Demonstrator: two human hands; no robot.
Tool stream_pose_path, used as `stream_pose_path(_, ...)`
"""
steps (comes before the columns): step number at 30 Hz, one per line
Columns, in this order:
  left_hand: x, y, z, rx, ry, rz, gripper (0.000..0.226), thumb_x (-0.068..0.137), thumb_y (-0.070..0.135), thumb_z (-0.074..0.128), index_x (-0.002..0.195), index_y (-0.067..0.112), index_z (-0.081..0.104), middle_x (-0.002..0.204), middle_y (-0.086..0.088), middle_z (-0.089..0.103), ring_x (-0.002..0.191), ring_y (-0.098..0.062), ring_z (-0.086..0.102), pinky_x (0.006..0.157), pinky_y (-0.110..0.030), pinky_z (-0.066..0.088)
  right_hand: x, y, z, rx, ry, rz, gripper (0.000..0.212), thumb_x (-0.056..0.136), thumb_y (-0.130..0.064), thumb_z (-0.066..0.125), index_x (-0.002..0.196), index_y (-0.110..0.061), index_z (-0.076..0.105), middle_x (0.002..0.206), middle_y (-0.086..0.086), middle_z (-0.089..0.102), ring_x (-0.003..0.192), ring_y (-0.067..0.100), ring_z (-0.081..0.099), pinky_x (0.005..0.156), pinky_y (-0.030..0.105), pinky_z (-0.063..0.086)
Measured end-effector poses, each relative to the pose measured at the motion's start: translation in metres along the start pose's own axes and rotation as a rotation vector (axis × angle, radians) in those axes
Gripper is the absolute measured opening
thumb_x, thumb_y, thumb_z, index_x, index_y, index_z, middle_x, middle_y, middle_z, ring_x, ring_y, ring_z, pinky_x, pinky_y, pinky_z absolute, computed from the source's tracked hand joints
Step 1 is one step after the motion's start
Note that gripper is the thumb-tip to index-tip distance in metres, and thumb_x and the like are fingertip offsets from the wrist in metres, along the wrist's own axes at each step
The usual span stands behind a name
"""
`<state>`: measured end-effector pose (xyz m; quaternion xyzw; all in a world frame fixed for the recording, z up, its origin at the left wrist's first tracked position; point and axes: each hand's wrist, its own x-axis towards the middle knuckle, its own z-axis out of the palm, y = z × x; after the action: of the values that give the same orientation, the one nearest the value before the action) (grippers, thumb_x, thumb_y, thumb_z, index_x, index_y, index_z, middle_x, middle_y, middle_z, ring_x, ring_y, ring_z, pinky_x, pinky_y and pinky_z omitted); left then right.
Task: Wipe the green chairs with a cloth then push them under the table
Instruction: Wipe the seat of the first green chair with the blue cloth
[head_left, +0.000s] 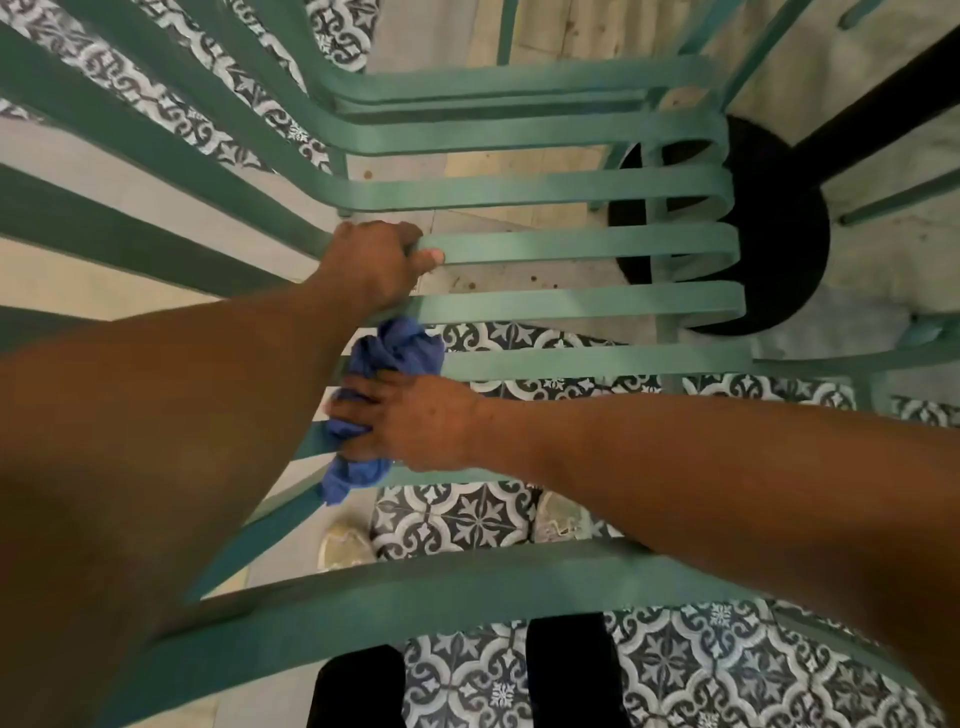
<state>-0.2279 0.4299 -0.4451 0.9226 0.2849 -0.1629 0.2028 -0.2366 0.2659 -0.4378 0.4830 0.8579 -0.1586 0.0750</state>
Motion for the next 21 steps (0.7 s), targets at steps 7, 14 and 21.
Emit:
stream_pose_path(7, -0.003, -0.001, -0.001, 0.015, 0.015, 0.016, 0.049, 0.096, 0.057, 0.037, 0.117, 0.019, 0.059, 0.118, -0.020, 0.062, 0.108, -0.040, 0.052, 0.093, -0.042, 0.035, -0.259, 0.047, 0.011, 0.024, -0.023, 0.439, 0.067, 0.065, -0.003, 0.075, 0.128, -0.014, 0.058, 0.138, 0.018, 0.051, 0.130, 0.044, 0.041, 0.114, 0.043, 0.021)
stream_pose_path(14, -0.005, 0.003, -0.005, -0.004, -0.002, -0.015, 0.053, 0.097, 0.053, 0.041, 0.136, 0.019, 0.052, 0.132, -0.020, 0.056, 0.120, -0.038, 0.047, 0.103, -0.039, 0.029, -0.101, 0.042, -0.001, 0.075, 0.236, 0.439, 0.057, 0.076, 0.002, 0.064, 0.131, -0.010, 0.056, 0.138, 0.018, 0.052, 0.125, 0.045, 0.048, 0.099, 0.056, 0.044)
stream_pose_path(21, -0.002, 0.006, -0.007, -0.025, -0.029, -0.022, 0.049, 0.096, 0.052, 0.046, 0.132, 0.020, 0.056, 0.129, -0.016, 0.060, 0.119, -0.037, 0.051, 0.098, -0.036, 0.034, -0.030, 0.041, -0.009, 0.106, 0.236, 0.384, 0.042, 0.088, -0.010, 0.040, 0.124, -0.013, 0.063, 0.133, 0.017, 0.057, 0.121, 0.038, 0.053, 0.102, 0.047, 0.041)
